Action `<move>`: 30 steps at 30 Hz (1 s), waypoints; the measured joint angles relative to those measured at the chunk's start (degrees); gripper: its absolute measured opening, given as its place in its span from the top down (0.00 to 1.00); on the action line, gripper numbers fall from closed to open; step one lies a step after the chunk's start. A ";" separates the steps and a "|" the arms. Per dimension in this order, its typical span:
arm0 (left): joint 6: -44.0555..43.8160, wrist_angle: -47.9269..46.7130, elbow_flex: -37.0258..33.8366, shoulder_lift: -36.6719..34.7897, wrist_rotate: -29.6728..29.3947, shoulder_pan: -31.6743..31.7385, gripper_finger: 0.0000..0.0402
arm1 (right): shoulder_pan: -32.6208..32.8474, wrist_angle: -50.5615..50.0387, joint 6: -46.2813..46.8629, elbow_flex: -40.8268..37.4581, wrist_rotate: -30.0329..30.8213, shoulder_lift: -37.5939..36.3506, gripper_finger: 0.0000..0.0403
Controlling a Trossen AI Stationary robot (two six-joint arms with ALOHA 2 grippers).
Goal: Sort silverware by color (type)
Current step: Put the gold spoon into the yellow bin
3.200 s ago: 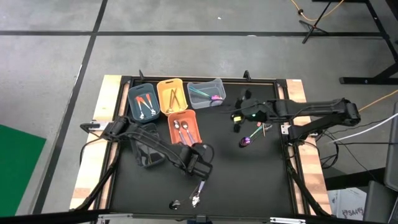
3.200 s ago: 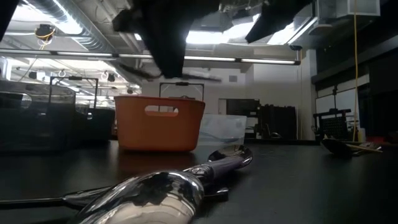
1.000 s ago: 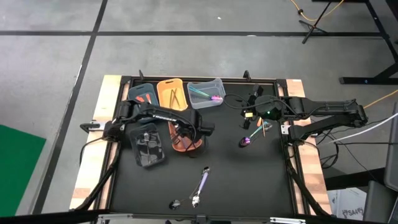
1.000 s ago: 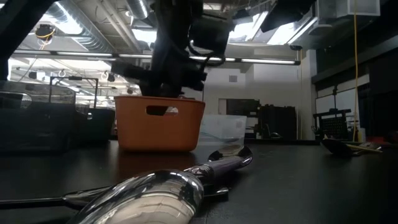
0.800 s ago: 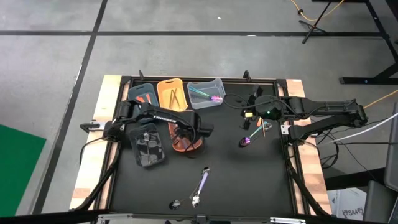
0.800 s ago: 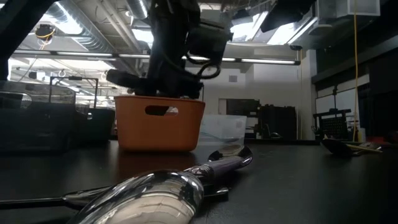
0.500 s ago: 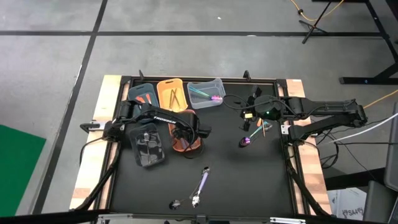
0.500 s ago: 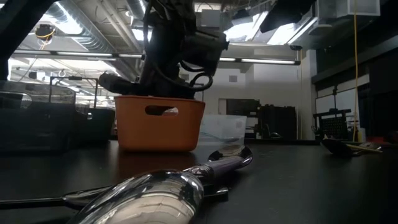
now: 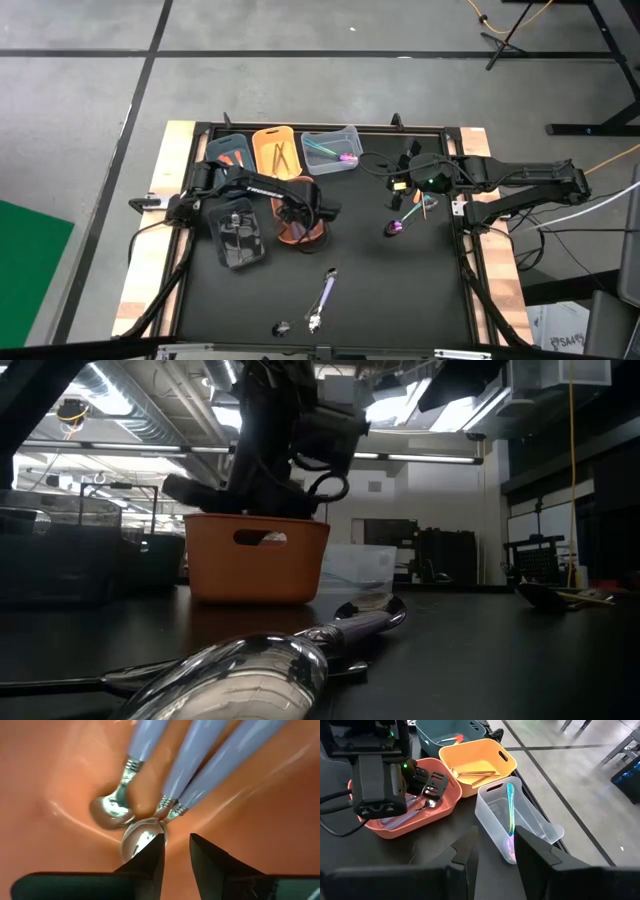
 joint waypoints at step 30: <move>-21.19 -6.66 20.09 -14.88 0.20 3.40 0.79 | -17.60 -16.75 8.90 0.02 2.66 -2.18 0.73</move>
